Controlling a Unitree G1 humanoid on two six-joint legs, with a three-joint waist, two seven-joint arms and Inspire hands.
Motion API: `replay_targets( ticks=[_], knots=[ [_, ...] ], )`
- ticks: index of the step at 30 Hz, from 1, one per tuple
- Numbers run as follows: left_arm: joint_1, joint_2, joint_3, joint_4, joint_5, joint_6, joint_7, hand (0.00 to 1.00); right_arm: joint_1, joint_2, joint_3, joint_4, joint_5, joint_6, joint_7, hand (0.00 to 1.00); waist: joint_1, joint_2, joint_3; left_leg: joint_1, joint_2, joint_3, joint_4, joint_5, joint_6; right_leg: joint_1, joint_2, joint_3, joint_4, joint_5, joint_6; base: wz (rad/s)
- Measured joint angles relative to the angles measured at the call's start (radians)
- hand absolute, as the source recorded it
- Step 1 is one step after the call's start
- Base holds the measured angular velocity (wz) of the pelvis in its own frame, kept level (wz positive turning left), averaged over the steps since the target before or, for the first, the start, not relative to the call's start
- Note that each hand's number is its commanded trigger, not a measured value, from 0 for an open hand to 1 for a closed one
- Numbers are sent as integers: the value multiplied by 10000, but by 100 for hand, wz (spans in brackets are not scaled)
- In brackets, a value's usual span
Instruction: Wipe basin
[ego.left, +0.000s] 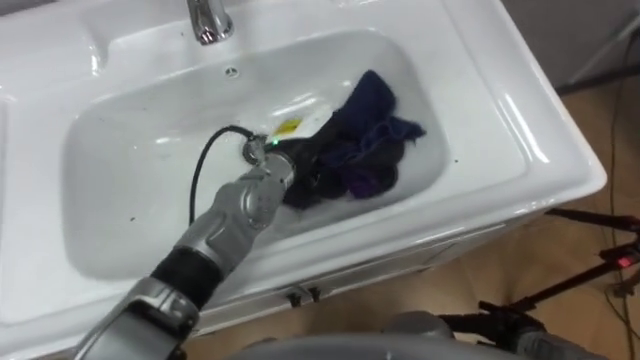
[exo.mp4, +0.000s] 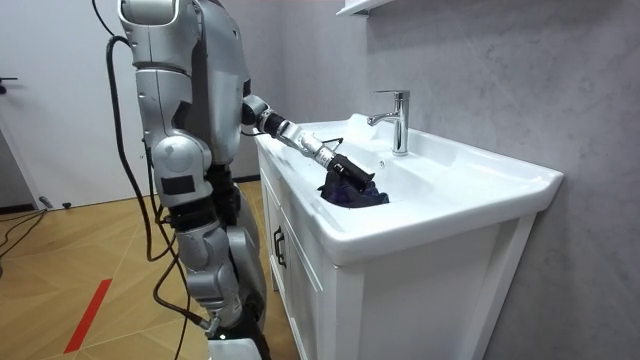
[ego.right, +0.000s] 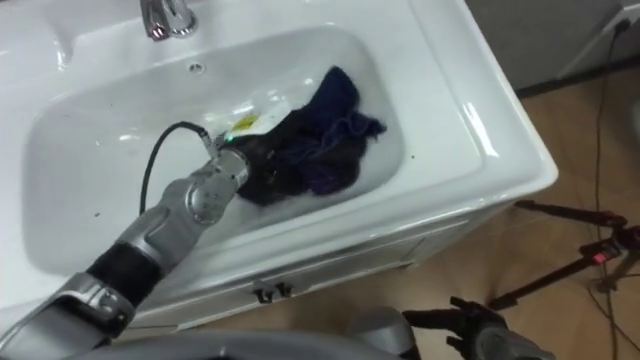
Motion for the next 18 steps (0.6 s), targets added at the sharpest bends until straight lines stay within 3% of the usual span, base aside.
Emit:
replay_targets(
  ticks=[1,3,6,10,13,18],
  knots=[
    [196,143,328,140,258,26,138,100,28,-50,-51,-13,-41,3,-9,0,22,100,-38,65,5,47,-18,5,-9,5,7,97,57,-9,-13,-18],
    [440,454,626,338,659,40,355,100,61,-88,-56,-19,-186,6,-51,0,143,159,-18,191,5,104,-65,11,-20,9,5,201,107,-75,-32,-15],
    [901,706,1283,391,1484,164,729,100,274,-94,-235,-47,-493,124,-136,0,377,120,-5,547,-17,114,-254,48,-73,289,27,258,9,-84,-39,-6],
    [1362,817,2248,371,2389,465,1055,100,728,-209,-763,-375,-1146,248,-267,0,707,184,-36,631,-8,94,-251,47,-74,397,35,252,-43,-73,-48,0],
    [1618,876,2643,374,2410,602,1381,100,880,-259,-1011,-522,-1274,406,-411,0,916,258,-92,694,-17,118,-347,59,-93,401,30,269,-65,-63,-60,-4],
    [1843,877,3119,662,2432,648,1892,100,926,-260,-1232,-478,-1460,443,-502,0,1119,259,-98,1012,-27,143,-400,73,-112,691,42,335,-153,-62,-71,-7]
  ],
)
